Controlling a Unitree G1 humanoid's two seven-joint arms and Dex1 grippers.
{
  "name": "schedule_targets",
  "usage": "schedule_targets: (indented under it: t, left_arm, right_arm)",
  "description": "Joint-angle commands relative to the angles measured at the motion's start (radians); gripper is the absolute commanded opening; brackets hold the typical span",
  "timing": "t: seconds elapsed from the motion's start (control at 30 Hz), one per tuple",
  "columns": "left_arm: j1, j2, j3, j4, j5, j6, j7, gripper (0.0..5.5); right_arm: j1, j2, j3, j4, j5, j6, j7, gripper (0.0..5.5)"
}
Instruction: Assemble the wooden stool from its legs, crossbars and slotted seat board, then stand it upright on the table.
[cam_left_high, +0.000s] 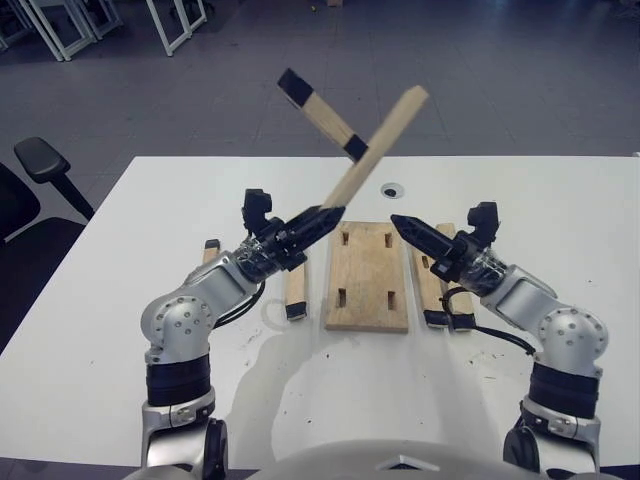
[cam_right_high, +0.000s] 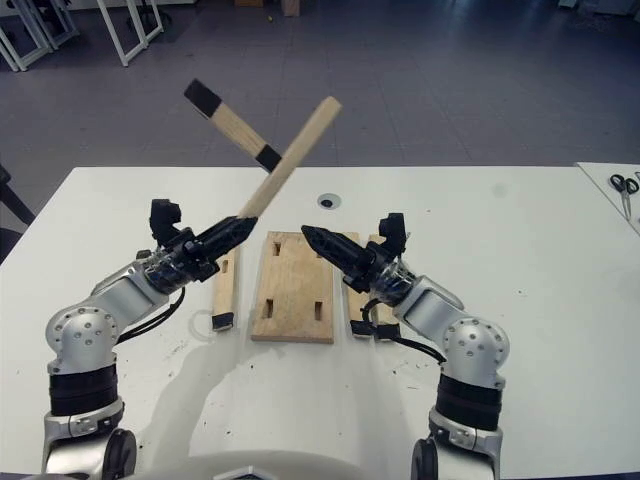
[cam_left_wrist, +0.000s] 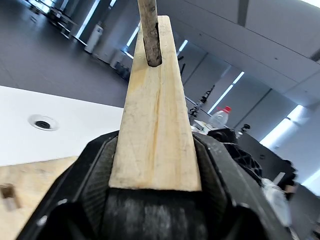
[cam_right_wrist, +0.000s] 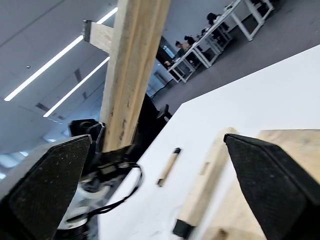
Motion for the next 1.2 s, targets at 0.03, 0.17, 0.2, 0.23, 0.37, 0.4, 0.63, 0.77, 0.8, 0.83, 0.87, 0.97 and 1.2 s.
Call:
schedule_targets:
  t: [0.03,0.17,0.2,0.23,0.37,0.4,0.63,0.77,0.8,0.83,0.87,0.97,1.2]
  left_arm:
    - [-0.059,0.065,-0.037,-0.008,-0.102,0.105,-0.088,2.06]
    - [-0.059,0.086,-0.072,-0.022,-0.135,0.147,-0.113,2.06]
    - [-0.057,0.091,-0.080,-0.024,-0.132,0.150,-0.115,2.06]
    - [-0.055,0.096,-0.086,-0.025,-0.128,0.150,-0.119,2.06]
    - [-0.053,0.110,-0.095,-0.028,-0.136,0.150,-0.130,2.06]
    - [-0.055,0.115,-0.095,-0.025,-0.137,0.150,-0.134,2.06]
    - [-0.052,0.160,-0.104,-0.004,-0.115,0.145,-0.178,2.06]
    - [-0.054,0.175,-0.112,0.008,-0.098,0.139,-0.199,2.06]
    - [-0.056,0.177,-0.115,0.011,-0.091,0.136,-0.201,2.06]
    - [-0.057,0.179,-0.118,0.013,-0.084,0.131,-0.205,2.06]
    - [-0.056,0.180,-0.121,0.013,-0.080,0.127,-0.210,2.06]
    - [-0.054,0.179,-0.123,0.010,-0.079,0.116,-0.221,2.06]
    - [-0.057,0.169,-0.099,-0.024,-0.103,0.074,-0.258,2.72]
  right_arm:
    - [-0.070,-0.062,-0.020,0.045,0.190,0.072,0.004,4.86]
    - [-0.102,-0.072,0.007,0.066,0.278,0.066,-0.020,4.86]
    - [-0.106,-0.076,0.012,0.064,0.307,0.065,-0.016,4.86]
    - [-0.105,-0.081,0.015,0.057,0.329,0.063,-0.012,4.86]
    - [-0.099,-0.121,0.054,0.025,0.312,0.058,0.016,4.71]
    - [-0.096,-0.130,0.058,0.020,0.313,0.053,0.029,4.56]
    - [-0.090,-0.174,0.071,0.007,0.316,0.027,0.088,3.33]
    - [-0.084,-0.196,0.092,-0.008,0.302,0.018,0.112,2.56]
    - [-0.084,-0.201,0.096,-0.008,0.299,0.015,0.118,2.39]
    - [-0.086,-0.205,0.099,-0.007,0.289,0.010,0.126,2.32]
    - [-0.086,-0.210,0.102,-0.009,0.278,0.006,0.136,2.11]
    - [-0.080,-0.235,0.119,-0.015,0.230,-0.005,0.183,2.04]
    - [-0.092,-0.259,0.116,0.028,0.217,-0.019,0.223,2.04]
